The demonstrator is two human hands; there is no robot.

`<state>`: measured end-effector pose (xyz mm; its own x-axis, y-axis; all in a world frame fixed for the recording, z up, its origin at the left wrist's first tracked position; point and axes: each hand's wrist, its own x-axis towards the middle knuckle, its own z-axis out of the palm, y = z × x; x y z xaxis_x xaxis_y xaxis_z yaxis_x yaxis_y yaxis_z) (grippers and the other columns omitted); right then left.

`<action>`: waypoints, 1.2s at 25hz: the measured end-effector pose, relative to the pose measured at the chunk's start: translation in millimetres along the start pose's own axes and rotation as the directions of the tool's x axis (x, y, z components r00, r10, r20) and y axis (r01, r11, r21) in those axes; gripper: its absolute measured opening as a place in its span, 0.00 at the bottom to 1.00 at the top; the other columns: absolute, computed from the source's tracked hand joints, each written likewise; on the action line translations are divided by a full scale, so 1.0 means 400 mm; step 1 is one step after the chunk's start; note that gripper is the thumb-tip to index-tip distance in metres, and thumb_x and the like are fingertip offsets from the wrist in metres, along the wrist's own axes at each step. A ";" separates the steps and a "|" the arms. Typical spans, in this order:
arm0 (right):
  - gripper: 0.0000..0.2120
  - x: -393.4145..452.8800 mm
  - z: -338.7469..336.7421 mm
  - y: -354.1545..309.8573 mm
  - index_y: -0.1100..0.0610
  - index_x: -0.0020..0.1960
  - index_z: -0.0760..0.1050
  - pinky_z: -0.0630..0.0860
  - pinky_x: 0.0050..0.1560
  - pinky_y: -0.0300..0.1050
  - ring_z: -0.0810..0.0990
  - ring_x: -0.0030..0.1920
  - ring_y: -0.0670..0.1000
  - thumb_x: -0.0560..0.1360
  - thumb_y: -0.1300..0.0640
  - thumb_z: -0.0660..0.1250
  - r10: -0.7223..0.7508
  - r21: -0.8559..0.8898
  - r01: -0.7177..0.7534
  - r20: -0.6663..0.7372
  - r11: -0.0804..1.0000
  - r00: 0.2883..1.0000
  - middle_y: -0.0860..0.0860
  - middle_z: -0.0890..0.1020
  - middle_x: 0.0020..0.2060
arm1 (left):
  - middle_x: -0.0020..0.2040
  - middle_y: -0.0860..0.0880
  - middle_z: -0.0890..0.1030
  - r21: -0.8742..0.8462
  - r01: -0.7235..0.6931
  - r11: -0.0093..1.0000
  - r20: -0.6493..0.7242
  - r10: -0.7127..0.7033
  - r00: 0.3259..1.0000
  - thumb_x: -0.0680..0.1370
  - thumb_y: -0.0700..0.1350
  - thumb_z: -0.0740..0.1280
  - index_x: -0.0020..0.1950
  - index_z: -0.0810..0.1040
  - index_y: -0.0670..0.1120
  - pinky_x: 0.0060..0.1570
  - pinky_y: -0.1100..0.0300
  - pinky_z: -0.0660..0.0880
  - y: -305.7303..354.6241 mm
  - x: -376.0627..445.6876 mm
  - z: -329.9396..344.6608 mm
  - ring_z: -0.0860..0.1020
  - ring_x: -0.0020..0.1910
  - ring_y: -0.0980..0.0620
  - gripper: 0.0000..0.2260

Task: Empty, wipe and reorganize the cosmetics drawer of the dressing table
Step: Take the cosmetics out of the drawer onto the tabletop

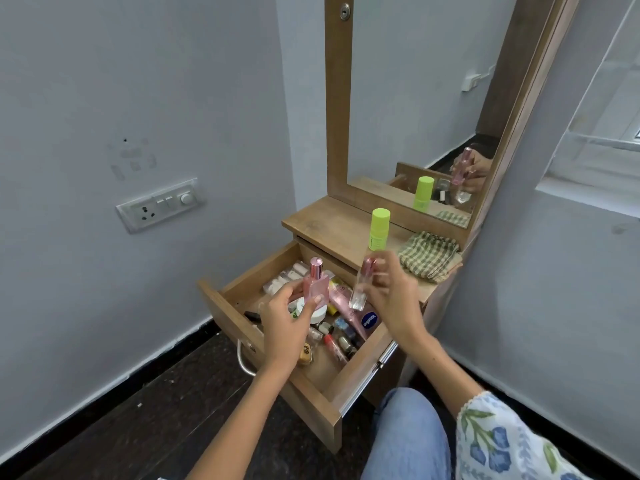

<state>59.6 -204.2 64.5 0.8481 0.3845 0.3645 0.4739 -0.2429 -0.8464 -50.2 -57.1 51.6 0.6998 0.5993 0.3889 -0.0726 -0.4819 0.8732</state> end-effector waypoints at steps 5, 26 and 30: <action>0.23 0.120 -0.075 0.015 0.55 0.62 0.70 0.80 0.53 0.51 0.81 0.50 0.50 0.71 0.70 0.70 -0.064 -0.111 0.040 -0.222 0.993 0.973 0.52 0.81 0.51 | 0.44 0.63 0.78 -0.097 0.062 0.993 -0.160 -0.077 0.984 0.72 0.39 0.72 0.55 0.78 0.50 0.44 0.78 0.70 0.053 0.028 0.131 0.76 0.46 0.67 0.13; 0.26 0.284 -0.121 0.145 0.56 0.64 0.68 0.79 0.53 0.55 0.79 0.53 0.54 0.70 0.72 0.69 -0.095 -0.189 0.072 -0.117 0.979 0.989 0.54 0.78 0.55 | 0.43 0.49 0.81 -0.037 0.171 0.985 -0.302 -0.174 0.937 0.73 0.42 0.72 0.46 0.77 0.42 0.36 0.69 0.70 0.081 0.175 0.467 0.78 0.39 0.55 0.07; 0.28 0.298 -0.115 0.144 0.54 0.65 0.67 0.78 0.55 0.55 0.78 0.54 0.52 0.70 0.71 0.70 -0.096 -0.209 0.069 -0.120 0.975 0.988 0.55 0.78 0.55 | 0.46 0.47 0.82 -0.034 0.170 0.985 -0.286 -0.173 0.943 0.72 0.40 0.72 0.48 0.77 0.41 0.41 0.58 0.79 0.074 0.198 0.475 0.80 0.41 0.53 0.07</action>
<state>198.8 -213.3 77.1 0.8210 0.2960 0.4881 0.5706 -0.3966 -0.7191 138.1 -145.4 52.4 0.4690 0.8309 0.2994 0.0235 -0.3506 0.9362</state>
